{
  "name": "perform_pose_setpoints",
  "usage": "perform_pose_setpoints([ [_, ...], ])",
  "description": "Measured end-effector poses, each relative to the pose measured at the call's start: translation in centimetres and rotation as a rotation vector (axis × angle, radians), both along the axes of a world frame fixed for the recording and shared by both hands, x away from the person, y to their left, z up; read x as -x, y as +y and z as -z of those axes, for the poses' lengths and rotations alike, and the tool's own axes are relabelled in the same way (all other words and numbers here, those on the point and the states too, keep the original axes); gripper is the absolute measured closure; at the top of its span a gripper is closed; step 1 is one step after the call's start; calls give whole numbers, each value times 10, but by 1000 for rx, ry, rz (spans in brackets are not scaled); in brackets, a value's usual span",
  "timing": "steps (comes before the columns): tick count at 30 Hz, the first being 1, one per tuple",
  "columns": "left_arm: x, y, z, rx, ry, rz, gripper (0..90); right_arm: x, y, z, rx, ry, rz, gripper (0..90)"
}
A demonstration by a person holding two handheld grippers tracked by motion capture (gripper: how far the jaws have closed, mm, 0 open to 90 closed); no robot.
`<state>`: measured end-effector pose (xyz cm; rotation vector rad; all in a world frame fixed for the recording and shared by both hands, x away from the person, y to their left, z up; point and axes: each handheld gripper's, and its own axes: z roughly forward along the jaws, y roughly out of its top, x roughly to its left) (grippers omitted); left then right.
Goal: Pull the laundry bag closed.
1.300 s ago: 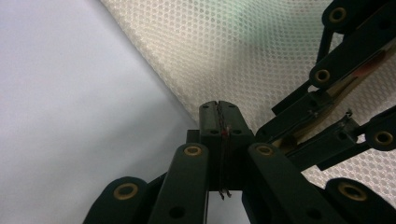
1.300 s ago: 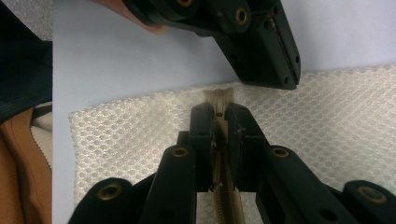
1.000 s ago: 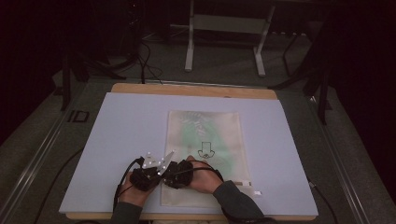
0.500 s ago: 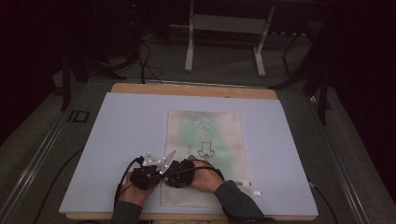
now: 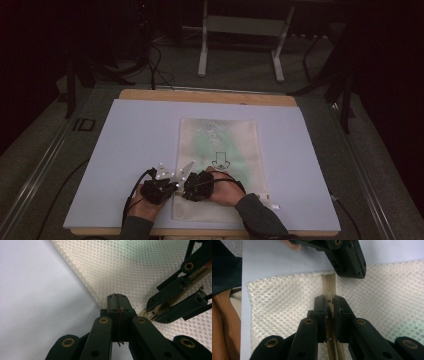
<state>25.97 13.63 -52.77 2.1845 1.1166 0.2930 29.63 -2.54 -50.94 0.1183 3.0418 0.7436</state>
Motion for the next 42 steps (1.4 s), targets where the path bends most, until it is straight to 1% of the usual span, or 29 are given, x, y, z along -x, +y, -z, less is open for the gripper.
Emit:
perform_pose_setpoints([
  [3, 0, 0, 0, 3, 0, 0, 896, 0, -1, 0, 0, 0, -2, 821],
  [4, 0, 1, 0, 11, 3, 0, 897, 1, -3, -1, 10, 1, 0, 821],
  [6, 0, 1, 0, 13, 5, -1, 896, 1, -4, 0, 6, -4, -5, 822],
  [9, 0, 0, 0, 7, 6, -5, 896, 1, -5, 0, 11, -4, -6, 822],
  [13, 2, -5, -2, -23, -10, -11, 895, 1, -6, 1, 8, 0, -3, 821],
  [14, 2, -5, -3, -14, -7, -4, 894, 1, -6, 1, 5, -2, -5, 821],
  [15, 3, -5, -4, 8, 0, 12, 894, 0, -6, 1, 2, -5, -8, 821],
  [16, 3, -5, -4, 8, 0, 12, 894, 0, -6, 1, 2, -5, -8, 821],
  [17, 4, -6, -5, 37, 5, 34, 894, 0, -6, 1, 2, -4, -6, 821],
  [18, 5, -7, -5, 42, 5, 42, 893, 0, -6, 1, -2, -4, -4, 821],
  [21, 7, -9, -6, 40, 12, 54, 893, -1, -7, 2, -12, -2, -3, 821],
  [27, 9, -5, -5, 62, 23, 57, 891, 0, -8, 2, -16, -1, 6, 820],
  [31, 9, -3, -3, 76, 42, 55, 890, -1, -9, 3, -26, 3, 5, 820],
  [33, 8, -3, -1, 70, 53, 57, 890, -1, -9, 3, -28, -1, 2, 820],
  [34, 8, -4, -1, 70, 56, 57, 891, 0, -8, 2, -19, -7, 0, 820],
  [36, 8, -4, -1, 56, 56, 67, 892, 1, -7, 2, -11, -12, 0, 820],
  [39, 8, -5, 0, 45, 52, 68, 893, 2, -7, 1, -3, -17, -3, 820],
  [40, 8, -7, -1, 40, 49, 66, 894, 3, -6, 1, 5, -29, -13, 820],
  [42, 8, -6, -1, 30, 48, 77, 894, 3, -5, 0, 13, -31, -20, 820],
])
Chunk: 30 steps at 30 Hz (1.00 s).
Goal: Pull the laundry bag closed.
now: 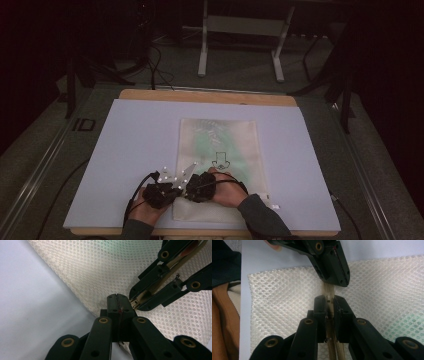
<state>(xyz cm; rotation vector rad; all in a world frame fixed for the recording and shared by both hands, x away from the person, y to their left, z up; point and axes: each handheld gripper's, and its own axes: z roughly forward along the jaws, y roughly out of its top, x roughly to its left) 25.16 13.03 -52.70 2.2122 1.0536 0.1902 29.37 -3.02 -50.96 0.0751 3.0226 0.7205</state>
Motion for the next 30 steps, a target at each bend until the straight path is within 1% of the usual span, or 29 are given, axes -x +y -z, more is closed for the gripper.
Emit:
perform_pose_setpoints([
  [3, -1, 0, 0, 8, 6, -5, 894, 0, 0, -1, 7, -1, -3, 821],
  [4, -1, 0, 0, 1, 5, -1, 894, 2, 0, -2, 22, -6, -3, 821],
  [5, -1, 0, 0, 1, 5, -1, 894, 2, 0, -2, 22, -6, -3, 821],
  [6, -1, 0, 0, -3, 5, 2, 895, 3, -2, -3, 36, -17, -9, 821],
  [8, -1, 0, 0, 0, 8, 0, 894, 4, -4, -4, 43, -18, -3, 821],
  [11, -1, 1, 0, 4, 7, 0, 894, 5, -5, -4, 45, -22, -6, 821],
  [15, 0, 0, 0, -2, 5, 0, 894, 6, -6, -4, 55, -28, -7, 821],
  [18, 0, 1, 1, 7, 4, -3, 895, 7, -10, -5, 59, -29, -2, 821],
  [26, 0, 0, 1, 6, 2, -3, 894, 9, -15, -5, 69, -43, -7, 820],
  [30, 0, 0, 0, 5, 2, -2, 894, 10, -17, -6, 74, -43, -6, 820],
])
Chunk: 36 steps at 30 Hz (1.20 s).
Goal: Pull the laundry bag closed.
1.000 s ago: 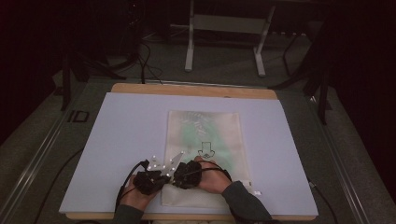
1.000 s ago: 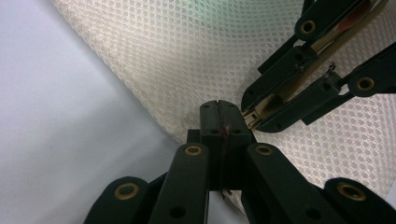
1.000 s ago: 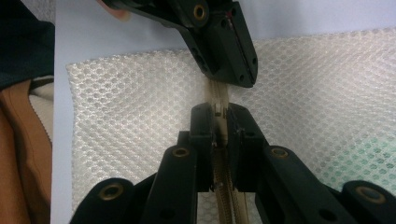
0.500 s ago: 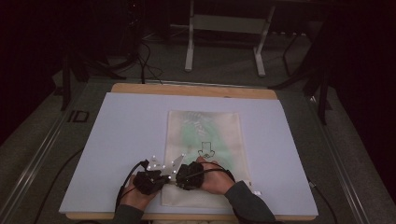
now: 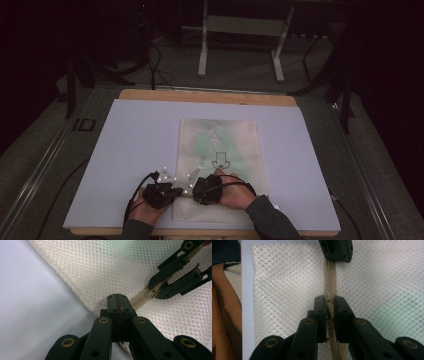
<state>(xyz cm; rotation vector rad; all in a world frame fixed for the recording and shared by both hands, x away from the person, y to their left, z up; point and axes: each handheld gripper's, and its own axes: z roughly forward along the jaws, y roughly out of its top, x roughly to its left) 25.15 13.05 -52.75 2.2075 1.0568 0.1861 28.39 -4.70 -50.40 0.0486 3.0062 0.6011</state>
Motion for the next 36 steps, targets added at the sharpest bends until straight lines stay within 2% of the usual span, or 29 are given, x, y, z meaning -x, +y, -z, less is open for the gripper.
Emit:
perform_pose_setpoints([
  [7, 1, -2, -1, -16, -12, -3, 894, 2, -3, 0, 6, -6, 0, 820],
  [19, 1, -3, -1, -23, -10, -3, 895, 3, -9, -1, 16, -14, 4, 820],
  [36, 1, -3, -1, -23, -8, -4, 895, 4, -18, -6, 59, -24, -7, 820],
])
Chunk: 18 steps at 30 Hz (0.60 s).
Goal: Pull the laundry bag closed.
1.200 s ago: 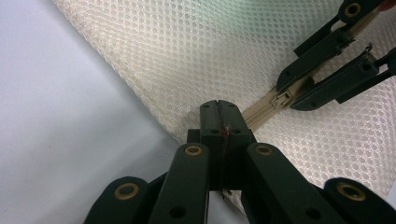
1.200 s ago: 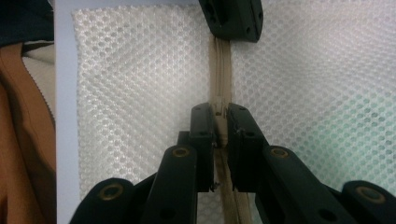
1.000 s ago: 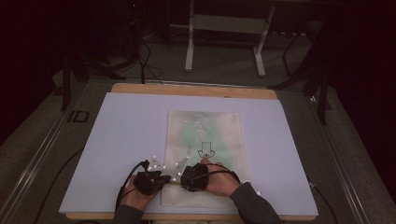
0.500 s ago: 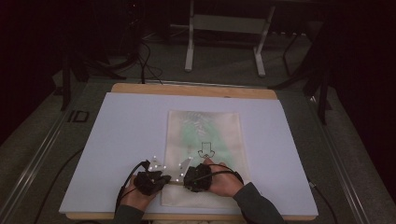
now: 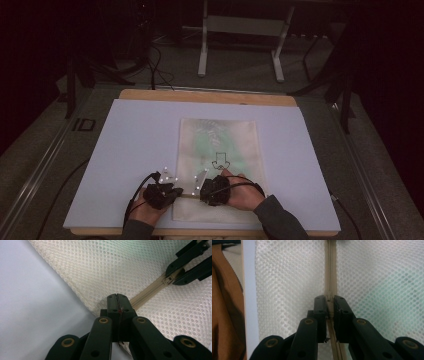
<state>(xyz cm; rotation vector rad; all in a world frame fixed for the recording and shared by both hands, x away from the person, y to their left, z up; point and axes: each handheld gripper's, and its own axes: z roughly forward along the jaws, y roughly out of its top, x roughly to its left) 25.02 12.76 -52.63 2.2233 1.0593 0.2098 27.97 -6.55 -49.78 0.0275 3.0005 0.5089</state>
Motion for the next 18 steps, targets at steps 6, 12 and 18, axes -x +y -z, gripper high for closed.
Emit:
perform_pose_setpoints([
  [6, 0, 0, 0, 3, 1, -1, 894, 1, -5, -1, 11, -4, -5, 821],
  [12, 0, 0, 0, 1, -1, 0, 895, 1, -8, -1, 23, 0, -7, 821],
  [18, 0, 0, 0, 1, -1, 0, 895, 1, -14, -3, 23, 2, -1, 821],
])
